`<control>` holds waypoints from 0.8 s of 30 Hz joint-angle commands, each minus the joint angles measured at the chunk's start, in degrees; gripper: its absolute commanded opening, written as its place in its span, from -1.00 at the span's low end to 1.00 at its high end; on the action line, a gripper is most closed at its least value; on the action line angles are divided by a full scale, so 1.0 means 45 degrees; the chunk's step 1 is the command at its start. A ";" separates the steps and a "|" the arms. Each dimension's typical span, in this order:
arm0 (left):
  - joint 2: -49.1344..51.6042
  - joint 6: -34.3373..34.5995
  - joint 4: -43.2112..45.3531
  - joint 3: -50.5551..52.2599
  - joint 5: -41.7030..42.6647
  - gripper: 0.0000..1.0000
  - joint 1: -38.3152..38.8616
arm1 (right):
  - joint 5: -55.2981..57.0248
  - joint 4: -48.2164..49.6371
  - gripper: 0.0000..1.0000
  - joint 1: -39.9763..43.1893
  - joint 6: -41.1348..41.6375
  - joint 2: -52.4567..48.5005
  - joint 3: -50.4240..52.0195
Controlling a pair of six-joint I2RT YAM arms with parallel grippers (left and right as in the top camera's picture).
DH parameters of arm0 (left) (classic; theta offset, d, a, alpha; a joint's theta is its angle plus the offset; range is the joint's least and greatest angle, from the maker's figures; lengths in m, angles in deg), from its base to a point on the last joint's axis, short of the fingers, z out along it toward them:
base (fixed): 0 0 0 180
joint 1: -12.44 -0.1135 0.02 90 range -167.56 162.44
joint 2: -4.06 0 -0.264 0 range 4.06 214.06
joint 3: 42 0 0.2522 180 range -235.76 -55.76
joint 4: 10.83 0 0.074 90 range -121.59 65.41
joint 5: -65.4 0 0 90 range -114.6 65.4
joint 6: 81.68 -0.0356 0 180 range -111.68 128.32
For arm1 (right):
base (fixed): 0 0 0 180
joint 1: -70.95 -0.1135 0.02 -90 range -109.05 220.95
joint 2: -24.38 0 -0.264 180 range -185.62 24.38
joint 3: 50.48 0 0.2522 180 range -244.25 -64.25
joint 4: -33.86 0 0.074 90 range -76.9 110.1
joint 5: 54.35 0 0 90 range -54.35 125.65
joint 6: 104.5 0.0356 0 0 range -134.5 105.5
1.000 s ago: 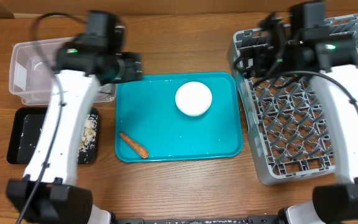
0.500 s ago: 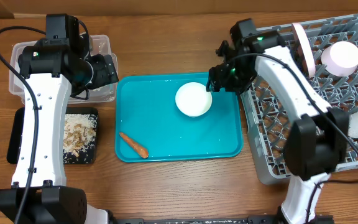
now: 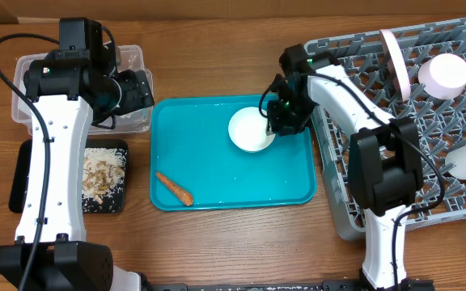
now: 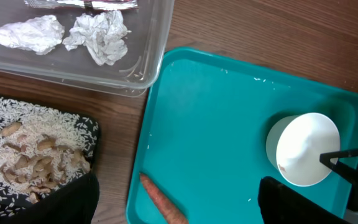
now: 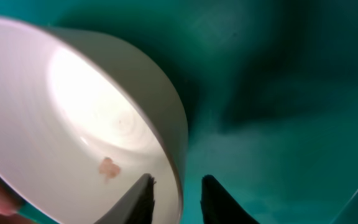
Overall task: Sort waste into correct bins and load items into the dishwasher
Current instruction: 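Reach the right gripper to the white bowl and grasp its rim, then lift the white bowl right and place it upside down in the rack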
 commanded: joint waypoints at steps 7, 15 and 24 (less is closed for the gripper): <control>-0.0238 0.0078 0.0015 -0.0204 0.0141 0.68 0.0029 | 0.0894 -0.0583 -0.92 0.0087 0.0772 0.0554 -0.0384; -0.0238 0.0073 0.0039 -0.0204 0.0136 0.67 0.0029 | 0.4177 -0.1258 -0.92 0.0146 0.0486 0.3711 -0.1545; -0.0238 0.0068 0.0165 -0.0204 0.0136 0.68 0.0029 | 1.4688 -0.0835 -0.92 0.0233 0.3099 0.4843 -0.1054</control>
